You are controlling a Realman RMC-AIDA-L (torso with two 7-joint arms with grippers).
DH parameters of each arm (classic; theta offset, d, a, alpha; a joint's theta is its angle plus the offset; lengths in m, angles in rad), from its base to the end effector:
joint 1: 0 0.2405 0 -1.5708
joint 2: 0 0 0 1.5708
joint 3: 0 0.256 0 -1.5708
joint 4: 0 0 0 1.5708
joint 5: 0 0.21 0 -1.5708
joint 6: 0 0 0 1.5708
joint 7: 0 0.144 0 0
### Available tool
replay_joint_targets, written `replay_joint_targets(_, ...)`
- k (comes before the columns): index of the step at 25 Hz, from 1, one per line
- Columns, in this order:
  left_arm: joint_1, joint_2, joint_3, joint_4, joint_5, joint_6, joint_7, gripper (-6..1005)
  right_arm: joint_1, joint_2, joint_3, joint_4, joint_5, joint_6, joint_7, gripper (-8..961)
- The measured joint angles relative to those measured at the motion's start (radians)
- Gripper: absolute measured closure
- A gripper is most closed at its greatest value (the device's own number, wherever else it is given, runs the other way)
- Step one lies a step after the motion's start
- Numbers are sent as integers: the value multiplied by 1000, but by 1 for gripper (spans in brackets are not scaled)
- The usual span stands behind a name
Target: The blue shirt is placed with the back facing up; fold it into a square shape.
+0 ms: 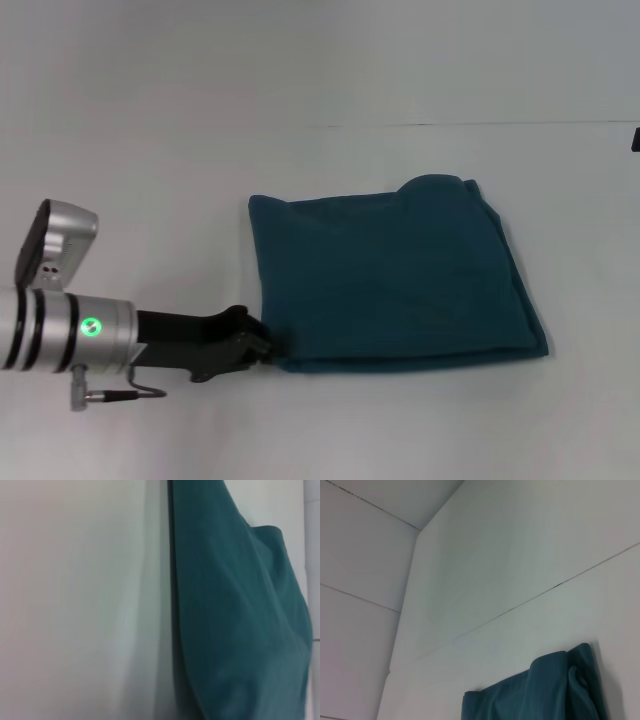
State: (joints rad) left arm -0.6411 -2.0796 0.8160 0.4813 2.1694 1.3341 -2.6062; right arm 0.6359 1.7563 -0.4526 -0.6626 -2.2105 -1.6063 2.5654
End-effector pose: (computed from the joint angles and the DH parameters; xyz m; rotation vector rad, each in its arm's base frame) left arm -0.2685 0.3382 -0.0551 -2.0756 -2.2930 -0.4339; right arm 0.2954 0.3788 0.1557 -1.9991 1.9204 0.7028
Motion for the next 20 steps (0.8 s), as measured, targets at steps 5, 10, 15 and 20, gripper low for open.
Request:
replay_joint_targets(5,50,3,-6,81,37,37,2,931,0,1,-2,0,0,1,-5,159)
replay_joint_targets(10,95,19,-82,192,66,144,58,680,4,1,-14,-3,-2,-1,-29,156)
replay_joint_targets(15,106,23,-226,273,50,304,404,570,3,6,-61,-10,-7,-7,-179,154)
replay_joint_targets(20,94,33,-253,302,56,325,513,435,-7,14,-101,-12,-10,-9,-270,117)
